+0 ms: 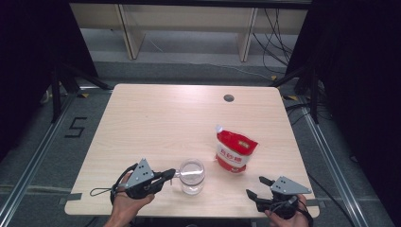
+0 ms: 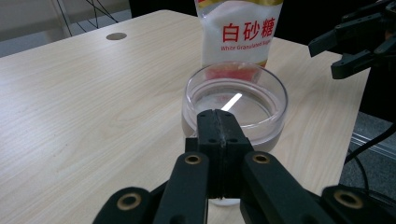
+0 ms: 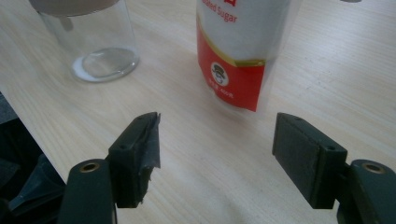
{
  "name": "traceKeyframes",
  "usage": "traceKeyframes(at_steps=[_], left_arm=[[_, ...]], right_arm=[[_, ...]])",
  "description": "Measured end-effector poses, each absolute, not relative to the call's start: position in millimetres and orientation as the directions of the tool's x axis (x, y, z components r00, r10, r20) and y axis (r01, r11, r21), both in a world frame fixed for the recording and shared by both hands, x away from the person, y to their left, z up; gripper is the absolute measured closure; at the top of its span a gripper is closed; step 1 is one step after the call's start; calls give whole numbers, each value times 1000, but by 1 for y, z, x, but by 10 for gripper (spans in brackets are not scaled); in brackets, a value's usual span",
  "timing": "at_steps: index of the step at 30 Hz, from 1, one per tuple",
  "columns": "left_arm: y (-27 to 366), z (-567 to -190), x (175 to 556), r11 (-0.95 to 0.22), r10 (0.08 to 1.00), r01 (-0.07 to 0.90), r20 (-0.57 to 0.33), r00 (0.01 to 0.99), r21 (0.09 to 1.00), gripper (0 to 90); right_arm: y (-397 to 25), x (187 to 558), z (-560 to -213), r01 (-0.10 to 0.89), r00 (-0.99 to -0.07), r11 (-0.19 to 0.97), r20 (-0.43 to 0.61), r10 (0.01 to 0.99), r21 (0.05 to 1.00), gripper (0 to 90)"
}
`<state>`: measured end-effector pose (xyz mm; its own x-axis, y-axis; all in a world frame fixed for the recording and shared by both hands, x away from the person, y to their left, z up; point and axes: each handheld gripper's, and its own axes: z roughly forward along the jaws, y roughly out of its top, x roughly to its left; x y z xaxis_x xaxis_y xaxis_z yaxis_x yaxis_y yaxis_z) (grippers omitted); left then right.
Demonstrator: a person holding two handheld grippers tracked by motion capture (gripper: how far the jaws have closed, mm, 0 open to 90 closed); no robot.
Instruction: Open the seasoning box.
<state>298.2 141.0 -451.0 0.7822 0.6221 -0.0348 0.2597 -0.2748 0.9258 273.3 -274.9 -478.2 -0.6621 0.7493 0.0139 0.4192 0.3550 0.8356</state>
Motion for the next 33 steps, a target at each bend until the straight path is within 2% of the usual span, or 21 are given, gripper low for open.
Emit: traceKeyframes(at_steps=[1,3,8,9,10,16,17,18,19,21,26,27,33], left_arm=[[140,-452,299,-265,623,258,-39,781,929,894],[140,-451,301,-258,636,268,-46,770,928,894],[139,-454,304,-258,634,247,-29,773,934,894],[139,-454,304,-254,635,247,-32,772,935,893],[139,-454,304,-262,638,249,-26,770,932,894],[135,-456,303,-262,633,252,-31,773,932,893],[135,-456,303,-264,632,248,-26,774,932,894],[136,-456,304,-277,629,235,-9,777,932,893],[137,-456,304,-277,629,236,-10,778,931,893],[138,-456,303,-268,632,241,-18,774,933,893],[139,-457,304,-265,632,237,-17,775,935,893],[139,-457,304,-265,631,238,-18,775,934,893],[139,-457,304,-262,633,241,-22,774,935,893]], right_arm=[[-272,269,-477,456,-641,337,41,766,824,336],[-272,272,-477,413,-664,359,8,747,837,340],[-265,273,-477,414,-667,348,21,745,841,321],[-265,274,-477,398,-670,362,-3,743,843,320],[-263,273,-477,413,-668,347,21,744,842,320],[-258,274,-477,397,-685,364,8,729,843,331],[-255,271,-475,430,-671,343,42,740,835,341],[-254,272,-476,417,-678,340,39,734,843,347],[-252,275,-476,381,-699,358,12,715,853,377],[-251,275,-475,369,-706,366,1,709,855,397],[-236,273,-471,383,-728,342,53,684,858,517],[-235,277,-471,342,-746,362,17,665,867,538],[-216,279,-467,291,-777,376,-13,630,880,662]])
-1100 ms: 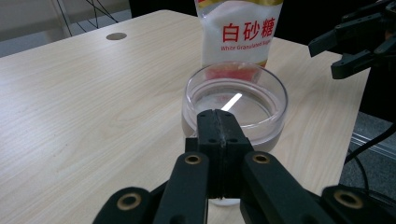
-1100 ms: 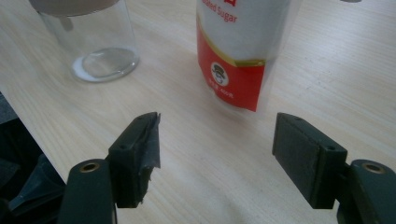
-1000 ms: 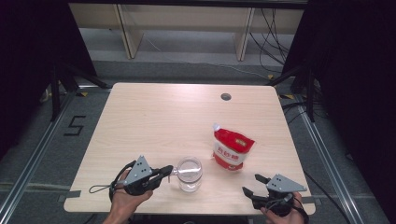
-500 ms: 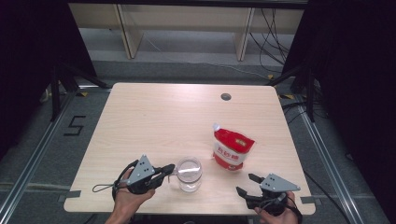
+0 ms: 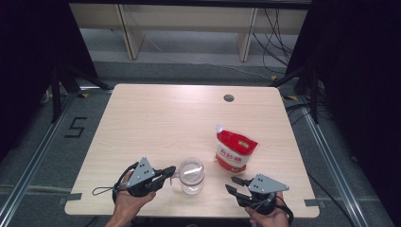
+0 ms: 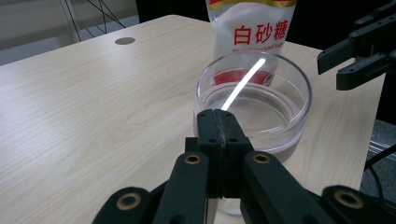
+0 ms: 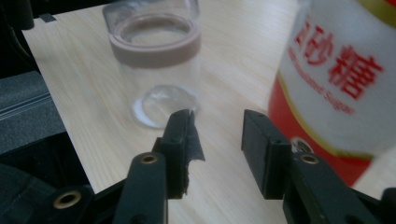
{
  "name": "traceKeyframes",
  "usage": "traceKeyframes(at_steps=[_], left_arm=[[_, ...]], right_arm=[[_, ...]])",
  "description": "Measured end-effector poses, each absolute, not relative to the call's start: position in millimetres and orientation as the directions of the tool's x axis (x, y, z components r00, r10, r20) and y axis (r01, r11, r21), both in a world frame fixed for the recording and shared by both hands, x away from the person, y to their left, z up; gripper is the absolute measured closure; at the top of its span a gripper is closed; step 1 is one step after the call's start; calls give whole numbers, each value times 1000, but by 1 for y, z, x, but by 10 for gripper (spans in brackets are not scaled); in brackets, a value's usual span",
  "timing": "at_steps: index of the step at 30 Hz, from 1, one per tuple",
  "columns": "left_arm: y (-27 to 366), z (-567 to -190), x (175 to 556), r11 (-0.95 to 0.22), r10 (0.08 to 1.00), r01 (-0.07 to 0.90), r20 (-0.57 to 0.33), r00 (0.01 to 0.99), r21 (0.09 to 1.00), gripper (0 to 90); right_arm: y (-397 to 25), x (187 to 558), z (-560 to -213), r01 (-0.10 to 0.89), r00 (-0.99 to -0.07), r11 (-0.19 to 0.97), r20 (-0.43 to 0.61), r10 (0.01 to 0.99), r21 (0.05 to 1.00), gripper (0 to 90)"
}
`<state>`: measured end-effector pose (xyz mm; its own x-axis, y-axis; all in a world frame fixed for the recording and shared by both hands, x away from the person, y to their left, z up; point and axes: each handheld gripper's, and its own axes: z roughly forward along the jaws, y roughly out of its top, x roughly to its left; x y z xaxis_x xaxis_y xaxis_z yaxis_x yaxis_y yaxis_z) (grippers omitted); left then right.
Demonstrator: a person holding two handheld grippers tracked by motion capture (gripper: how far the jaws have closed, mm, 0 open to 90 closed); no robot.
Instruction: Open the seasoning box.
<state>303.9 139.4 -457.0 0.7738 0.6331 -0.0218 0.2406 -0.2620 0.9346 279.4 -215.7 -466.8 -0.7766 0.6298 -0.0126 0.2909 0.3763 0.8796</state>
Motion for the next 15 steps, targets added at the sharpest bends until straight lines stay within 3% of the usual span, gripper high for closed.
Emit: traceKeyframes(at_steps=[8,15], left_arm=[[140,-458,303,-245,637,254,-42,770,935,893],[142,-458,304,-259,633,251,-32,773,933,893]], right_arm=[[-190,289,-464,241,-818,376,-22,575,895,799],[-171,298,-462,215,-824,394,-51,564,894,832]])
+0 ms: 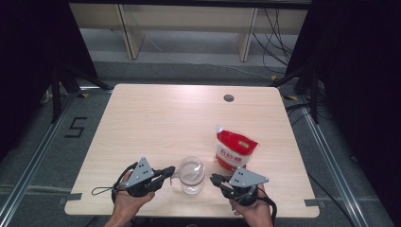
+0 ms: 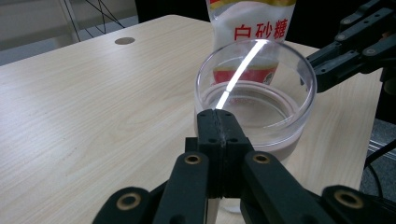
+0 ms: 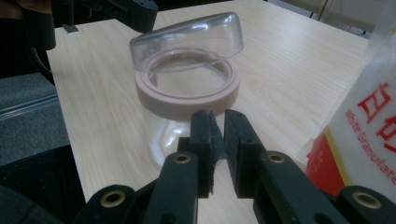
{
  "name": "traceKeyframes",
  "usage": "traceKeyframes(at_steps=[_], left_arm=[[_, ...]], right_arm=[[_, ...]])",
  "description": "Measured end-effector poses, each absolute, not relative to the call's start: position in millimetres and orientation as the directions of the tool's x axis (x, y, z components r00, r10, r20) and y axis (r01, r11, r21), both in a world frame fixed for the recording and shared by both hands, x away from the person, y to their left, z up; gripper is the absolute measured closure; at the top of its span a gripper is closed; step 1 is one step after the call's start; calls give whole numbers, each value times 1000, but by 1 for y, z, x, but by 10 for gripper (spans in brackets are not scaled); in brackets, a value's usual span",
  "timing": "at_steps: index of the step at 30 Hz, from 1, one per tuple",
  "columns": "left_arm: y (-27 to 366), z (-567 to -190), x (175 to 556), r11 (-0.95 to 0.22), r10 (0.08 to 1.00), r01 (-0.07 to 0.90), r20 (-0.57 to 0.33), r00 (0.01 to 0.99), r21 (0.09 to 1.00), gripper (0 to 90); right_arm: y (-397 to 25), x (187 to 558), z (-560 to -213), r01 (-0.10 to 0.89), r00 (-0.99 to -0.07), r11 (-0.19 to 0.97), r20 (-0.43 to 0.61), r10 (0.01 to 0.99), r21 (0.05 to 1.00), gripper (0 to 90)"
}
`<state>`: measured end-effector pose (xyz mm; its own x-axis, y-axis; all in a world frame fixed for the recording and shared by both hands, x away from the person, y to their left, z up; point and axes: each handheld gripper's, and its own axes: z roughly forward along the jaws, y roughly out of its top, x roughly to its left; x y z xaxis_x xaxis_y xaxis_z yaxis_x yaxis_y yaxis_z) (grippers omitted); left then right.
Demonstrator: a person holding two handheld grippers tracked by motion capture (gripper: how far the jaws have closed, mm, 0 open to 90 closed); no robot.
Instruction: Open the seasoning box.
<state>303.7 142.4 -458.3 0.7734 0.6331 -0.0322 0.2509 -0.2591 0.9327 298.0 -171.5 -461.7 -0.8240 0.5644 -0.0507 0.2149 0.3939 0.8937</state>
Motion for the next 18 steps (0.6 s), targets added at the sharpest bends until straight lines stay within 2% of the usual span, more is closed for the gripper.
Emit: traceKeyframes(at_steps=[14,18], left_arm=[[144,-459,304,-264,630,246,-26,776,933,893],[145,-459,304,-237,633,270,-62,771,933,862]], right_arm=[[-147,305,-452,146,-857,417,-96,506,897,885],[-143,306,-450,146,-857,402,-87,508,904,889]])
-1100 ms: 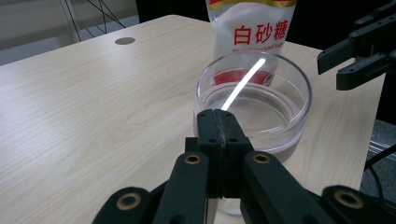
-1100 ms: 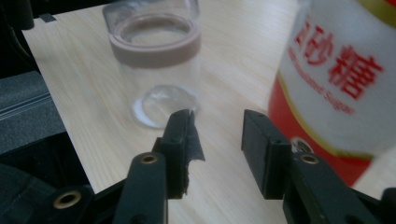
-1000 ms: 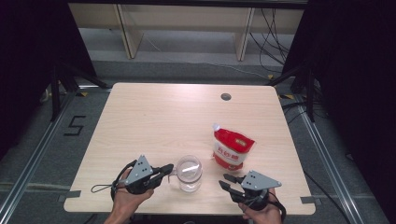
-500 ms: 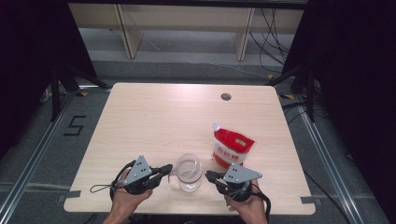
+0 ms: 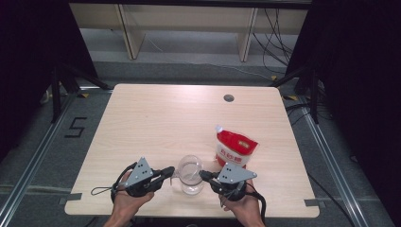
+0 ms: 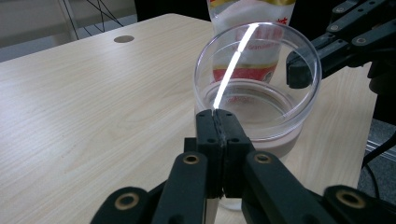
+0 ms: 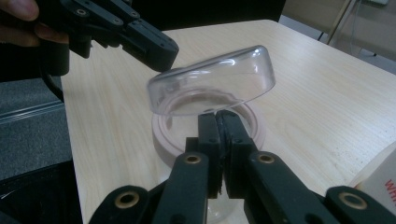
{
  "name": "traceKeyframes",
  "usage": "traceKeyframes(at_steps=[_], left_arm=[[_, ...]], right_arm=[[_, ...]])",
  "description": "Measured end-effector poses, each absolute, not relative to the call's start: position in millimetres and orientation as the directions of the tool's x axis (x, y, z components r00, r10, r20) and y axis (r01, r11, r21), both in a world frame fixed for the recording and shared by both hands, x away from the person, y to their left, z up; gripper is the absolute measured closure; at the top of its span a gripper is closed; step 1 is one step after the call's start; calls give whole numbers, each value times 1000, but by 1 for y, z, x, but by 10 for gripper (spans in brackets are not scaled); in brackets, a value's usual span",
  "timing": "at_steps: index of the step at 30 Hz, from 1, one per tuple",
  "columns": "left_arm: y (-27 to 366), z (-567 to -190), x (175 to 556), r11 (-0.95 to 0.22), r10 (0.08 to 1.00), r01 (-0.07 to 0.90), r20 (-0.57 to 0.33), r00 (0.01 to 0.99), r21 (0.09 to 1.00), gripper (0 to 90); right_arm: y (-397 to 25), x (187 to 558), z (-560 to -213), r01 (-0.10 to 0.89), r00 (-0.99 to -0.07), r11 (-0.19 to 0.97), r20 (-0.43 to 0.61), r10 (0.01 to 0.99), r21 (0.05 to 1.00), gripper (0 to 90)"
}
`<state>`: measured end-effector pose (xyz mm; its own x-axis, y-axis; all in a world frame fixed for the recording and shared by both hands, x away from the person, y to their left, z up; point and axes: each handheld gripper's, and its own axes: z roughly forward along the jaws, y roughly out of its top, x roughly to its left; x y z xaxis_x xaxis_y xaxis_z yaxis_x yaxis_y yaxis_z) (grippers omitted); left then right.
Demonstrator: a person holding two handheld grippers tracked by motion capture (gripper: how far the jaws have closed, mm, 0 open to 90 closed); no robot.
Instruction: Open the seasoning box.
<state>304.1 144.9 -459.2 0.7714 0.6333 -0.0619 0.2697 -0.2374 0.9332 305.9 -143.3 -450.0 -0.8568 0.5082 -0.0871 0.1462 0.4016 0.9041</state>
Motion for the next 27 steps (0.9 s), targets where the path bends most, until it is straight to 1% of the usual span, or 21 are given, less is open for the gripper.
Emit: traceKeyframes(at_steps=[1,2,3,4,5,6,7,8,9,10,11,12,13,15,17,20,23,24,26,27], left_arm=[[148,-459,304,-230,634,275,-70,770,934,847],[150,-459,304,-225,630,271,-72,773,936,820],[153,-459,303,-219,633,271,-75,770,937,736],[155,-458,301,-215,637,279,-83,767,936,736],[160,-459,300,-218,632,283,-86,770,934,714],[164,-460,298,-231,629,289,-84,773,929,670],[165,-462,297,-223,628,292,-92,772,930,604],[167,-463,295,-237,636,300,-86,767,924,564],[169,-466,295,-261,623,289,-67,779,921,541],[170,-470,291,-259,635,318,-87,767,912,514],[172,-473,290,-279,634,321,-78,769,905,489],[173,-475,289,-296,627,322,-71,776,899,454],[173,-478,287,-278,641,353,-102,761,893,419],[175,-479,286,-303,643,352,-83,762,885,372],[176,-483,285,-269,658,399,-135,741,877,305],[181,-487,284,-253,665,424,-162,729,870,266],[184,-489,283,-260,675,431,-157,721,864,231],[185,-489,283,-278,673,430,-145,725,859,216],[187,-490,283,-299,670,418,-123,732,858,186],[187,-491,281,-274,686,447,-152,711,852,168]], right_arm=[[-143,306,-449,145,-858,400,-87,507,905,889],[-143,305,-448,166,-852,398,-72,519,902,889],[-142,307,-448,137,-861,402,-92,499,905,889],[-142,307,-448,137,-861,402,-92,499,905,889],[-141,307,-447,143,-856,399,-90,509,906,889],[-141,306,-446,150,-855,398,-84,512,905,889],[-139,308,-445,129,-857,393,-97,506,911,889],[-139,307,-444,128,-858,389,-95,505,912,889],[-138,308,-443,120,-860,395,-104,499,911,889],[-137,306,-442,137,-854,385,-88,512,913,889],[-135,307,-441,115,-862,395,-106,496,911,889],[-135,306,-439,116,-860,397,-107,499,911,889],[-133,307,-438,105,-863,397,-115,493,912,889],[-131,308,-436,97,-863,403,-125,490,910,888],[-128,308,-435,98,-866,394,-117,486,914,881],[-123,308,-433,87,-869,399,-126,478,913,881],[-117,308,-432,75,-872,396,-133,471,915,881],[-116,307,-431,84,-869,390,-124,479,917,881],[-112,307,-430,68,-875,395,-135,465,916,881],[-111,307,-429,63,-876,395,-139,462,916,879]])
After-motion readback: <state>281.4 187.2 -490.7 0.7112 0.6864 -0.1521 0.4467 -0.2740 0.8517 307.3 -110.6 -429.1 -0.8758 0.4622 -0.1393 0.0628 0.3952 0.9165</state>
